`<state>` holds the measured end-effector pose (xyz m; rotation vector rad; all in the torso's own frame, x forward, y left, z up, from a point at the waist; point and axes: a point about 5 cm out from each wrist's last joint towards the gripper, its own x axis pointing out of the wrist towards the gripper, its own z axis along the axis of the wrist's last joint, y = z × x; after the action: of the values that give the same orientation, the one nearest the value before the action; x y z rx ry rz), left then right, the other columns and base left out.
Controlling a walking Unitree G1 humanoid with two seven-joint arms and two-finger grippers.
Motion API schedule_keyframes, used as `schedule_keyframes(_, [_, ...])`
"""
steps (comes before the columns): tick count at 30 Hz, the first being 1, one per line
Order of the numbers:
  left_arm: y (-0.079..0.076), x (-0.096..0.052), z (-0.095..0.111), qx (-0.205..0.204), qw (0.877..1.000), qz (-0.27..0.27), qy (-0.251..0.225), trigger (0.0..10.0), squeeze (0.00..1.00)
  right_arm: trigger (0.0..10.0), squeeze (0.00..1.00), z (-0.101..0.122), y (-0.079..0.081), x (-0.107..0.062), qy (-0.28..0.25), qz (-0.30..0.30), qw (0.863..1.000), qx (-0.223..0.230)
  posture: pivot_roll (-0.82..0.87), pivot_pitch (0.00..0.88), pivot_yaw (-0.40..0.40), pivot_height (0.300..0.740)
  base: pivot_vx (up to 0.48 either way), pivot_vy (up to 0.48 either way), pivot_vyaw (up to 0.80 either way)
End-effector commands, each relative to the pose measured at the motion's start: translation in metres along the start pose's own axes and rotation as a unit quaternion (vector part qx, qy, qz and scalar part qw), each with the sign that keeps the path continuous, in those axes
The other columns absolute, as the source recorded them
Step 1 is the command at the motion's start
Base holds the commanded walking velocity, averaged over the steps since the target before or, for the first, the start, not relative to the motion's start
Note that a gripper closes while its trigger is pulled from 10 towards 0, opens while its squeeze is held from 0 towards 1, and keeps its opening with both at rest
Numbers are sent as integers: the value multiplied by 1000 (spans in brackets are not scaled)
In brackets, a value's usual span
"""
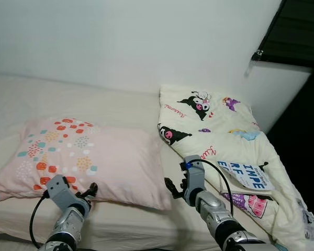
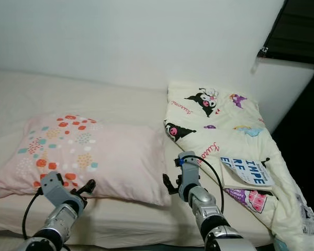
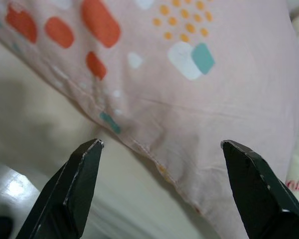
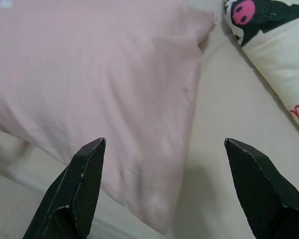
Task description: Clean up the room
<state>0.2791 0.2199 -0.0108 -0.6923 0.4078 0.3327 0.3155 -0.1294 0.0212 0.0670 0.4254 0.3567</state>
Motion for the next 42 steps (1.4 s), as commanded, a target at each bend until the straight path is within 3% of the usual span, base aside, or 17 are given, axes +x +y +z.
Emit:
schedule_keyframes(1, [0, 0, 0, -33, 999, -2, 0, 10000, 0, 10000, 0, 7, -1, 1, -22, 1, 1000, 18, -81, 0, -77, 635, 0, 0, 0])
schedule_keyframes(2, [-2, 2, 4, -60, 998, -9, -11, 10000, 0, 10000, 0, 14, -1, 2, -42, 8, 999, 34, -92, 0, -77, 625, 0, 0, 0])
schedule_keyframes(13, [-4, 5, 23, -125, 990, -20, -55, 10000, 0, 10000, 0, 29, 0, -2, -92, 36, 993, 68, -133, 32, -79, 565, 0, 0, 0])
schedule_keyframes(14, [-3, 6, 34, -140, 987, -20, -77, 10000, 0, 10000, 0, 36, 1, -3, -110, 44, 990, 78, -145, 74, -82, 555, 0, 0, 0])
schedule_keyframes(16, [-3, 7, 40, -151, 984, -21, -89, 10000, 0, 10000, 0, 40, 1, -4, -121, 48, 988, 85, -146, 80, -82, 545, 0, 0, 0])
schedule_keyframes(17, [-3, 7, 45, -155, 983, -27, -98, 10000, 1000, 10000, 0, 43, 2, -6, -127, 51, 987, 85, -153, 109, -79, 540, 0, 0, 0])
schedule_keyframes(18, [-3, 7, 48, -157, 982, -31, -105, 10000, 1000, 10000, 0, 44, 3, -7, -131, 53, 986, 85, -153, 109, -79, 535, 0, 0, 0])
schedule_keyframes(21, [-18, 11, 69, -214, 963, -85, -142, 10000, 1000, 10000, 0, 54, 7, -9, -147, 72, 982, 92, -167, 159, -79, 520, 0, 0, 0])
schedule_keyframes(22, [-18, 11, 69, -214, 963, -85, -142, 10000, 1000, 10000, 0, 54, 7, -9, -147, 72, 982, 92, -167, 159, -79, 520, 0, 0, 0])
schedule_keyframes(25, [-34, 13, 88, -272, 935, -148, -173, 10000, 1000, 10000, 0, 54, 11, -11, -145, 83, 982, 89, -170, 183, -88, 505, 0, 0, 0])
schedule_keyframes(26, [-34, 13, 88, -272, 935, -148, -173, 10000, 1000, 10000, 0, 54, 11, -11, -145, 83, 982, 89, -170, 183, -88, 505, 0, 0, 0])
schedule_keyframes(29, [-41, 12, 102, -309, 911, -190, -197, 10000, 1000, 10000, 0, 53, 14, -15, -143, 92, 981, 92, -176, 207, -91, 490, 0, 0, 0])
schedule_keyframes(34, [-34, 11, 103, -315, 911, -173, -203, 10000, 1000, 10000, 0, 55, 19, -23, -153, 100, 978, 103, -193, 237, -90, 475, 0, 0, 0])
schedule_keyframes(35, [-31, 10, 102, -320, 909, -172, -207, 10000, 451, 10000, 0, 57, 21, -27, -161, 104, 975, 110, -199, 250, -92, 475, 0, 0, 0])
schedule_keyframes(36, [-29, 10, 102, -325, 906, -171, -211, 10000, 0, 10000, 0, 57, 23, -29, -163, 110, 974, 116, -199, 250, -92, 475, 0, 0, 0])
schedule_keyframes(39, [-27, 9, 103, -336, 900, -171, -220, 10000, 0, 10000, 0, 57, 25, -32, -163, 117, 972, 121, -206, 262, -96, 475, 0, 0, 0])
schedule_keyframes(42, [-36, 10, 115, -342, 890, -185, -238, 10000, 0, 10000, 0, 56, 30, -36, -160, 124, 971, 124, -211, 275, -105, 475, 0, 0, 0])
